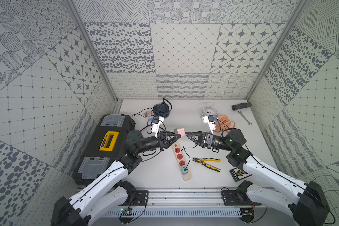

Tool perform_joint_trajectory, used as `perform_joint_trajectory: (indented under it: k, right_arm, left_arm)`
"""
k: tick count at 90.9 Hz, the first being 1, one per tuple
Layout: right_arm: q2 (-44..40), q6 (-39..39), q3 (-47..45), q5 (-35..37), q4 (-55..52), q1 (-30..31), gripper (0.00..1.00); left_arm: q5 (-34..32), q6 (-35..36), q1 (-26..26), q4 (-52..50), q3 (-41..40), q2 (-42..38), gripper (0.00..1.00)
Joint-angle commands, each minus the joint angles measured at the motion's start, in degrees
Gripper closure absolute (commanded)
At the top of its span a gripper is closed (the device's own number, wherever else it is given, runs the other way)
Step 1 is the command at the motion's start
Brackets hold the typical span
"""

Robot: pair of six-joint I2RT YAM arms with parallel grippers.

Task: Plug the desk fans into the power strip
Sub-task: Pick up the plug from the center of the board.

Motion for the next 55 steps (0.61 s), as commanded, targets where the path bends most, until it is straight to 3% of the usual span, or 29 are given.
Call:
perform_joint_trajectory:
  k: [1,9,16,41,55]
  right_arm:
    - [-4.69,-8.58,2.16,5.96,-13.59,-1.02,0.09]
    - [-9.72,-11.77,3.64,10.12,-21.53,-2.25,0.09]
    - [-11.65,-12.02,4.61,9.31,-23.77,-2.62,0.09]
    - [-6.88,-10.29,7.70,3.46,-21.13,4.69,0.16]
    - [-4.00,-8.96,7.18,5.15,-16.91,6.46,0.23]
  left_arm:
    - [-3.02,0.58,-0.47,-1.82,1.07,-2.22,1.00]
    - [-7.76,1.63,-0.47,-7.75,1.41,-3.41,1.00]
    - [-9.99,1.16,-0.46,-8.66,1.28,-3.14,1.00]
    - [-10.09,-1.93,-0.47,-1.11,0.55,-0.99,1.00]
    - [-6.15,-2.36,-0.48,1.51,1.14,0.24,1.00]
